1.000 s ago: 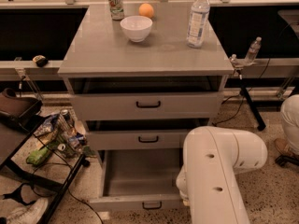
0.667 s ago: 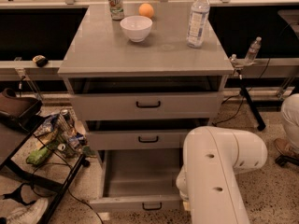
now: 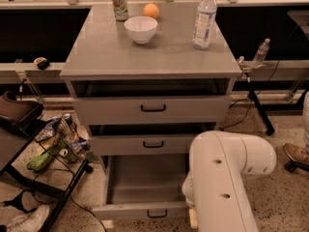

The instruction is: Open bottom drawer

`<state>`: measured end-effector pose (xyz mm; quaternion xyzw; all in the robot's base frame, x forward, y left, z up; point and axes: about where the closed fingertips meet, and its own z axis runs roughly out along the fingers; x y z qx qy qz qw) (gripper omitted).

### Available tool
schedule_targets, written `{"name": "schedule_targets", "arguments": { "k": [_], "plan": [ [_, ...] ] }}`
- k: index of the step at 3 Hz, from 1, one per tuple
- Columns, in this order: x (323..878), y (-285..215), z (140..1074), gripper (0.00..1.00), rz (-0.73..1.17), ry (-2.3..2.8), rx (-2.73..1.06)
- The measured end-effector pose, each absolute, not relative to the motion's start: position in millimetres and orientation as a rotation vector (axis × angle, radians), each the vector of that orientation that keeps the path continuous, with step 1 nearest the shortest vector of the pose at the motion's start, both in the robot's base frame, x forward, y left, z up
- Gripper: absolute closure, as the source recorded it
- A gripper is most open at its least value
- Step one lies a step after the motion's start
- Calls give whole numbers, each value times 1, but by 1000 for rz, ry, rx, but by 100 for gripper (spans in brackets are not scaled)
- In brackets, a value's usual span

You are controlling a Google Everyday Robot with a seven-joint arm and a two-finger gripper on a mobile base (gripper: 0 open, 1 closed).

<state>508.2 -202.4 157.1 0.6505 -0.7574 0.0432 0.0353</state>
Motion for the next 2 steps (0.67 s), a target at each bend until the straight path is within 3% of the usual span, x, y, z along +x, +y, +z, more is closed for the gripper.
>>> {"name": "schedule_targets", "arguments": {
  "k": [2],
  "plan": [
    [457, -214, 141, 42, 33, -2372, 1921]
  ]
}}
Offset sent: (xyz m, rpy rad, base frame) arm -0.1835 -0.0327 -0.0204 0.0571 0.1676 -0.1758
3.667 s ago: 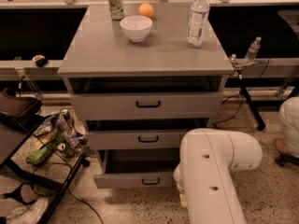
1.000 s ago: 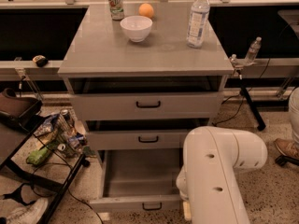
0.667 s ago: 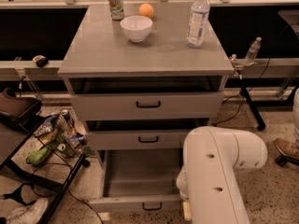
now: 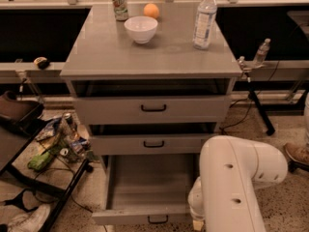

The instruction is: Open bottom drawer

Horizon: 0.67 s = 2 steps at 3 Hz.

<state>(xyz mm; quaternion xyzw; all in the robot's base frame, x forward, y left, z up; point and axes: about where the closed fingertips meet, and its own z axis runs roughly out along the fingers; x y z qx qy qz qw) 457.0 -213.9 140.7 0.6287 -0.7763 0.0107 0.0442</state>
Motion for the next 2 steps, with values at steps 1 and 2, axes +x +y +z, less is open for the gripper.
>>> {"name": "schedule_targets", "arguments": {
  "k": [1, 2],
  "plan": [
    [446, -214, 141, 65, 21, -2375, 1900],
    [452, -213, 141, 88, 21, -2375, 1900]
  ]
}}
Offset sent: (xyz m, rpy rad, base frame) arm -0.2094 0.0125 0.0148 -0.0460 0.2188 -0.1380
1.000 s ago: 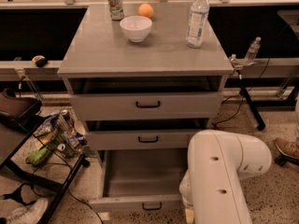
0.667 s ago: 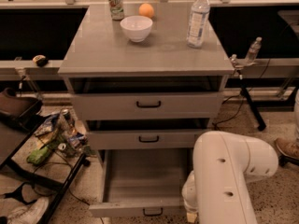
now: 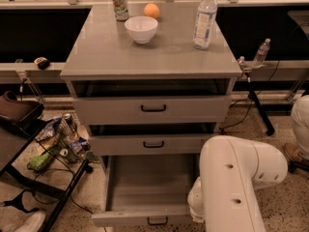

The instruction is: Open bottom drawer

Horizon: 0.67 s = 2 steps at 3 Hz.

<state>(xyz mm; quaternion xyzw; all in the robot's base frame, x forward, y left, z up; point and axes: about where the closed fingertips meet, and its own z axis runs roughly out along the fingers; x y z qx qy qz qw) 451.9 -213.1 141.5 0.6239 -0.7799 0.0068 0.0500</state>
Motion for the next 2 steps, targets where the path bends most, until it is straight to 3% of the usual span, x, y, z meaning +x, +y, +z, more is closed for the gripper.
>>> {"name": "schedule_targets", "arguments": {
  "k": [1, 2],
  "plan": [
    [454, -213, 142, 100, 21, -2375, 1900],
    [450, -212, 141, 100, 9, -2372, 1891]
  ]
}}
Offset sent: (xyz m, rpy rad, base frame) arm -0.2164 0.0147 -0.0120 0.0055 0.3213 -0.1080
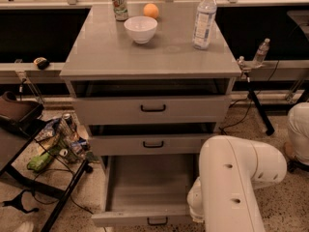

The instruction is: Open bottom drawer

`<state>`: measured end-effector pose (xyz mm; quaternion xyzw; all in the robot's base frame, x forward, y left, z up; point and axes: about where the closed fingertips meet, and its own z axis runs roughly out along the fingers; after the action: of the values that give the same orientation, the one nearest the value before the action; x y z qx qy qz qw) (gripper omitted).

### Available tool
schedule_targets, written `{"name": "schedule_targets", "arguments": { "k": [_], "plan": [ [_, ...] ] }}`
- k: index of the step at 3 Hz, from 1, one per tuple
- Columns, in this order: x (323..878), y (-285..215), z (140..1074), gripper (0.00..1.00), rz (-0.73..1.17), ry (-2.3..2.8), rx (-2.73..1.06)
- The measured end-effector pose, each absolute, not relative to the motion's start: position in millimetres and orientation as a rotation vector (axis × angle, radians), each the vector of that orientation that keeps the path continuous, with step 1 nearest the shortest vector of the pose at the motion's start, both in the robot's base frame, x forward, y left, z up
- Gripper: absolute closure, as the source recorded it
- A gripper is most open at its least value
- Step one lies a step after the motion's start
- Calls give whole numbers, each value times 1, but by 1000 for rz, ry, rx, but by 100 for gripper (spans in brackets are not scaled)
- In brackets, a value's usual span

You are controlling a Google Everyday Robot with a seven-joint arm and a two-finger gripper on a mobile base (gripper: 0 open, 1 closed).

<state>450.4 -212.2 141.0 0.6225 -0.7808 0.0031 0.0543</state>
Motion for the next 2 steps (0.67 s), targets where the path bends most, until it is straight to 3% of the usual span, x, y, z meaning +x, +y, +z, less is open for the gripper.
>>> {"name": "schedule_targets", "arguments": {
  "k": [2],
  "plan": [
    [450, -212, 141, 58, 9, -2372, 1891]
  ]
}}
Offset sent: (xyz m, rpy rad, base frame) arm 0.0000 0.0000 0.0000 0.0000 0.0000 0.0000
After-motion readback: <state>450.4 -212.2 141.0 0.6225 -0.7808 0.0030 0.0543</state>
